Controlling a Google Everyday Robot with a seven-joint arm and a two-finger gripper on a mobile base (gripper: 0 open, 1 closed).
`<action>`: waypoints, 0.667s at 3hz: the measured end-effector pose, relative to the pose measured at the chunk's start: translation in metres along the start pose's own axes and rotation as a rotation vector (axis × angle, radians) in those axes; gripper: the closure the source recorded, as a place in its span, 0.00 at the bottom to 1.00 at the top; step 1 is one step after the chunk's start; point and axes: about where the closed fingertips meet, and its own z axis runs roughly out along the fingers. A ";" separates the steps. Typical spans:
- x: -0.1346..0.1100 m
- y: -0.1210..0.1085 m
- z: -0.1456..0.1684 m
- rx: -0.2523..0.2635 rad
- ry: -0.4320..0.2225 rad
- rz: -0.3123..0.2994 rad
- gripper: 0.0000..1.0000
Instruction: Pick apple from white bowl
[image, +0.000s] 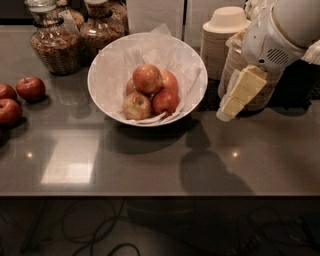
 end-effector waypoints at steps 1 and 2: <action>-0.039 -0.004 0.018 -0.023 -0.204 -0.004 0.00; -0.075 0.001 0.037 -0.094 -0.365 -0.016 0.00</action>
Offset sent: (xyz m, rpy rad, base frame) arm 0.0281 0.1204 0.0050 0.5279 0.0091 0.2618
